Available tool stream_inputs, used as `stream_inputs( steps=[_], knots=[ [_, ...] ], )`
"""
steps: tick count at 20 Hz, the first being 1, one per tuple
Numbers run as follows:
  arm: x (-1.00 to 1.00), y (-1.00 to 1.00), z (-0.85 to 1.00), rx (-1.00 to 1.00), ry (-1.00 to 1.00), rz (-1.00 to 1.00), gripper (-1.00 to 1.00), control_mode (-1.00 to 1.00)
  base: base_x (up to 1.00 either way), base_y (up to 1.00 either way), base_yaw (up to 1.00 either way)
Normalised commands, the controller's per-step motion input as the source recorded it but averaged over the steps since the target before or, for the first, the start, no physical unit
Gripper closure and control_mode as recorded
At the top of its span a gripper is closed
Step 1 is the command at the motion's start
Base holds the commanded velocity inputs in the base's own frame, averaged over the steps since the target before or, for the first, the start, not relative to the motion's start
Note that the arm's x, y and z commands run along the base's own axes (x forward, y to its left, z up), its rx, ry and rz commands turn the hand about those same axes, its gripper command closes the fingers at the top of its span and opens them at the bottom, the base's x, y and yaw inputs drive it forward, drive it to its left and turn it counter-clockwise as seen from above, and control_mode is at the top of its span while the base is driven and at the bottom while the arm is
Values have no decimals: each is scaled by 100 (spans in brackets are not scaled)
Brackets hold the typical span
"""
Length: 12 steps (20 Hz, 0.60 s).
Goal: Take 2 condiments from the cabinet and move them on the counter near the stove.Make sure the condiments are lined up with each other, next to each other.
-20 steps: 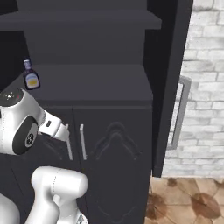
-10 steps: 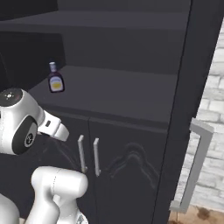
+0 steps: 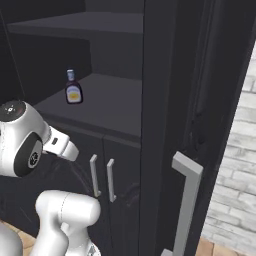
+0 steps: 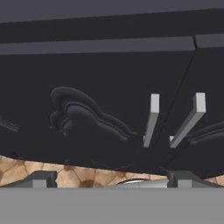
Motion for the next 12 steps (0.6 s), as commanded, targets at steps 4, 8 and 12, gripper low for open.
stream_inputs(
  steps=[4, 8, 12],
  knots=[
    [0, 0, 0, 0, 0, 0, -100, 100, 54, -17, 17],
    [0, 0, 0, 0, 0, 0, -100, 100, 69, -1, 9],
    [0, 0, 0, 0, 0, 0, -100, 100, 77, 0, 5]
  ],
)
